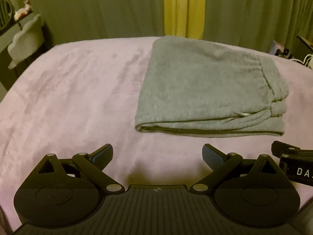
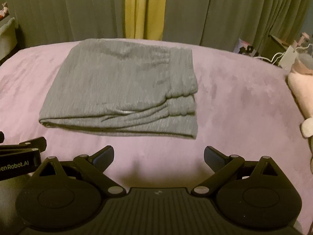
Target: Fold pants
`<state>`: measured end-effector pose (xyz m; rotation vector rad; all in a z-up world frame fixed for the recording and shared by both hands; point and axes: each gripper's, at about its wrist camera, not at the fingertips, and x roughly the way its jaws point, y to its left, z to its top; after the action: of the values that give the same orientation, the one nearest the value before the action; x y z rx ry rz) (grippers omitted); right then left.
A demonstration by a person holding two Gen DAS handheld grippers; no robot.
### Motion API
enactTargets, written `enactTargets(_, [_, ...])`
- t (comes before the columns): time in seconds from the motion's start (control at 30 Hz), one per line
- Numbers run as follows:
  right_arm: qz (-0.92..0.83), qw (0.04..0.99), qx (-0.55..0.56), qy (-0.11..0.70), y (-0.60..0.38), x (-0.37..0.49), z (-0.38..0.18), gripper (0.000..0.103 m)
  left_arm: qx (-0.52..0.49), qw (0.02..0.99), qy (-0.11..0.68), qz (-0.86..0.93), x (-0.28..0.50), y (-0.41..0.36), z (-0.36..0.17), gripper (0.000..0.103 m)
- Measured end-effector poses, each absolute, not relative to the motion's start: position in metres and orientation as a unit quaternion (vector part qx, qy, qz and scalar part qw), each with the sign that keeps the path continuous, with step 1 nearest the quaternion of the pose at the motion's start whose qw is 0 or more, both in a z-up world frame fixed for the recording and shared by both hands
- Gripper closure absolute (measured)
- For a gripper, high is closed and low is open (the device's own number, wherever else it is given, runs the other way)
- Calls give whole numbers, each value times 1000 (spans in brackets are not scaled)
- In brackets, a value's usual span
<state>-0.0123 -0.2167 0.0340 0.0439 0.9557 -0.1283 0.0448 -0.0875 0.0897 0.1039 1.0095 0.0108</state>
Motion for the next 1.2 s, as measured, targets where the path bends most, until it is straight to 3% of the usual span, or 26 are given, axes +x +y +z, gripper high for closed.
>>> enactTargets(1.2, [-66,884,20,462,-213,-5,38,4,49,867,495,-1,49,-88,86,2])
